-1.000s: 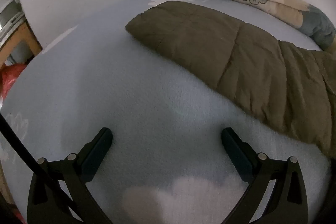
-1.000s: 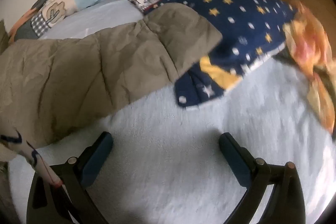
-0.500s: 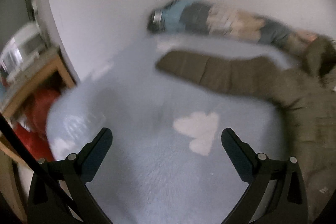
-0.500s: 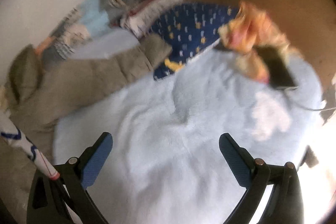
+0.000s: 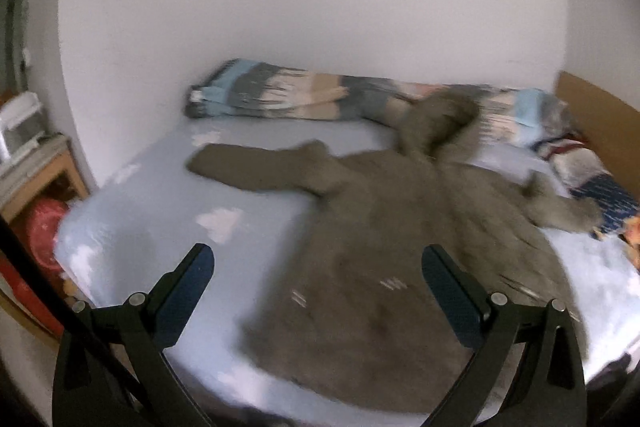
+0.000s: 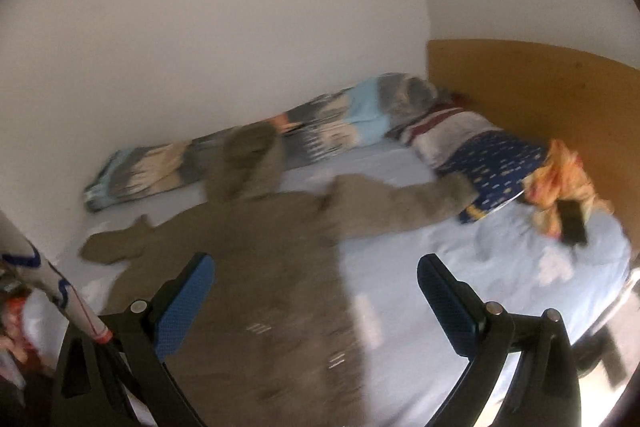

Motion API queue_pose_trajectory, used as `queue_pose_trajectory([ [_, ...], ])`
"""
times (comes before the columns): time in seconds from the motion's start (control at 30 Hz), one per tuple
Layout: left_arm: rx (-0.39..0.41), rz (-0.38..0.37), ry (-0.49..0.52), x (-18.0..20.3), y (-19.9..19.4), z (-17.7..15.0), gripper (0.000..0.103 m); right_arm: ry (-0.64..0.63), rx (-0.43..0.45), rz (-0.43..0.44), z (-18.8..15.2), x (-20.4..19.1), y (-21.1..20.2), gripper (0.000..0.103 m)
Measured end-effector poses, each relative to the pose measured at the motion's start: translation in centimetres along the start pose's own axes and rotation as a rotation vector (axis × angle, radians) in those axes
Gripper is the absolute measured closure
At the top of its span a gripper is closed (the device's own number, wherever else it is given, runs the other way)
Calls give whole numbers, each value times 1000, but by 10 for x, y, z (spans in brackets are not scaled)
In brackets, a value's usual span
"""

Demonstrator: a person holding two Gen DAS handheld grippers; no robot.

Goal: Fold large clothes

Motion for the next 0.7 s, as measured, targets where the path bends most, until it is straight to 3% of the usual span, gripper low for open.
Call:
queue_pose_trajectory([
  [0.13,58,-45,46,35,-44,-30,0,-64,5,-3,-33,-60,-26,0],
  [0.23,88,-52,90,41,-53,-32,0,-125,9,-82,-46,-84,-37,0],
  [0.33,83,-29,89,39,-50,-34,0,-167,38,-94,-52,-105,-42,0],
  [0.43,58,-14,86,44,-41,-41,0,-192,-3,-47,-64,-120,-32,0],
  [0.7,-42,-2,107,57,-9,-62,0,-260,-128,-32,-105,-131,2,0],
])
Point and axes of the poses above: each gripper's, at about its wrist camera, not at the fingertips, and y roughly the way its jaws point, x to its right, z to its top, the point moved 6 cm from there along y, roughly the way its jaws point, and after that the axes turned 1 degree about x, right-handed, at the moved point
